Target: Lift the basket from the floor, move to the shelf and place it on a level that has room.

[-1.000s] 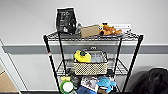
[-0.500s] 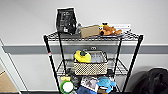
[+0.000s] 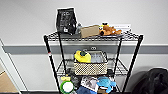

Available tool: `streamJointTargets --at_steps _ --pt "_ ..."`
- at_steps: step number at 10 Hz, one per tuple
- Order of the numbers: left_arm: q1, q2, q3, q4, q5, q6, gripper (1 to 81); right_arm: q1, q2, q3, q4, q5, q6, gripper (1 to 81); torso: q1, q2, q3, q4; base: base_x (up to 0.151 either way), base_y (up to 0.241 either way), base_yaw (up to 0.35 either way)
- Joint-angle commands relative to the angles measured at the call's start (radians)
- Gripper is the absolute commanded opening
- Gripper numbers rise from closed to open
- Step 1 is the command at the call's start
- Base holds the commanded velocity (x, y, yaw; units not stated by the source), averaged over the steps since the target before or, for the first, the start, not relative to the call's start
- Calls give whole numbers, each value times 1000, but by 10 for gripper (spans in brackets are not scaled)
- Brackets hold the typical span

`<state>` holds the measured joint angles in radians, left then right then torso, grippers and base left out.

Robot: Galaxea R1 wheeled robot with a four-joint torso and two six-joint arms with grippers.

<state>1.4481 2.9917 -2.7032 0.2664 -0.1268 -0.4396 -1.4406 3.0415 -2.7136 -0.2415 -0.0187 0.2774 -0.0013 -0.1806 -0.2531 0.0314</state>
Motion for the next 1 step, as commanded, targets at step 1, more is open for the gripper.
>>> streamJointTargets --at_steps 1 --pt "-39 21 -23 14 50 4 811 50 15 -4 -30 -49 -4 811 1 0 0 0 0 0 0"
